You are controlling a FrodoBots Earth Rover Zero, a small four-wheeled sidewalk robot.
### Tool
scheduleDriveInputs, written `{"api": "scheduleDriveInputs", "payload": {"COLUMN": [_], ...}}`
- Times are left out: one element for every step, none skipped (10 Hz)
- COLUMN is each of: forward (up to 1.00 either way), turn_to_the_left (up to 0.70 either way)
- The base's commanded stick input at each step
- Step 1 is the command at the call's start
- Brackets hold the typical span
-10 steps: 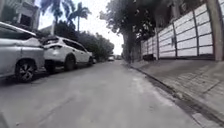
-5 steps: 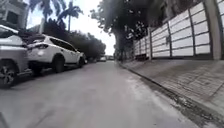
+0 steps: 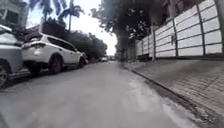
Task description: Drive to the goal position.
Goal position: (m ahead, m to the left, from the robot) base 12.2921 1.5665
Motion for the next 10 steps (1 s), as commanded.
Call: {"api": "scheduleDriveInputs", "payload": {"forward": [0.70,0.70,0.70,0.70,0.70,0.70,0.70,0.70,0.70,0.70], "turn_to_the_left": [0.00,0.00,0.00,0.00,0.00,0.00,0.00,0.00,0.00,0.00]}}
